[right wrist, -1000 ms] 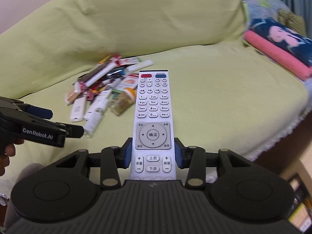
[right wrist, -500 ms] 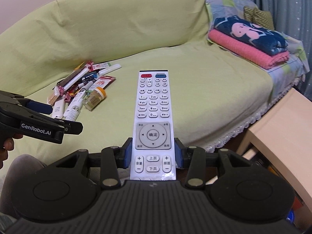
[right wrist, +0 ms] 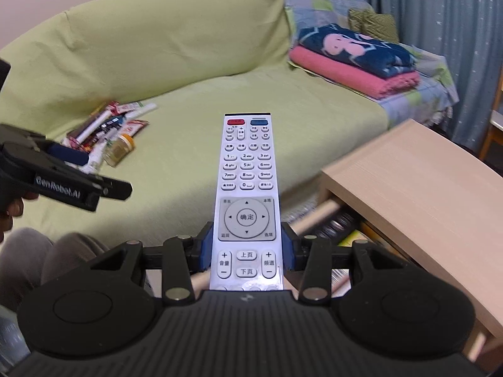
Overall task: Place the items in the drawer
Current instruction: 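Carry the remote with the right gripper over the open drawer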
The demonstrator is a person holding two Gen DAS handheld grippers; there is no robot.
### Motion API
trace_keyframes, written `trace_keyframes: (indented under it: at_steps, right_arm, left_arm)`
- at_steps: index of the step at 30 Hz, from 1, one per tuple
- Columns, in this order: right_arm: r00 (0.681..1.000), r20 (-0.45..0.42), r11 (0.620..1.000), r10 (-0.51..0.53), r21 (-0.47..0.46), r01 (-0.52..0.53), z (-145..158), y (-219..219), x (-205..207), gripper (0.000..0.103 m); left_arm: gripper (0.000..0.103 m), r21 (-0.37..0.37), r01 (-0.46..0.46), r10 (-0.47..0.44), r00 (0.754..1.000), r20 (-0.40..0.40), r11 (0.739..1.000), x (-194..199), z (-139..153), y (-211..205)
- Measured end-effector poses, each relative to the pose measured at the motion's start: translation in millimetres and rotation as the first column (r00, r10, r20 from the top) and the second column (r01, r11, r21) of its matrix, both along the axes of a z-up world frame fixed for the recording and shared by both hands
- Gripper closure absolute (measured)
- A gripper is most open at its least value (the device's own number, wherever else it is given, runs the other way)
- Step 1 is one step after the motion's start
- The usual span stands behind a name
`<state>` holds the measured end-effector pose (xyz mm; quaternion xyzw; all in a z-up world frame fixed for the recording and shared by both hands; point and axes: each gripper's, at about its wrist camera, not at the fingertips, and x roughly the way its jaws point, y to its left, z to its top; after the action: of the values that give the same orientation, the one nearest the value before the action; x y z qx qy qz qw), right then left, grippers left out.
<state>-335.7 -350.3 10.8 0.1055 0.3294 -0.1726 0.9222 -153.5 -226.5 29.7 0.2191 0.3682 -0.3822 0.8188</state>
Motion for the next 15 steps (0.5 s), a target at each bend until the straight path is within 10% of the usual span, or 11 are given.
trace_keyframes:
  at_steps: [15]
  right_arm:
    - [0.992,-0.101,0.997,0.070,0.038,-0.066,-42,-21,-57,0.065]
  left_arm:
    - [0.009,0.048,0.096,-0.097,0.995,0.027,0.994,-45,-5,-41]
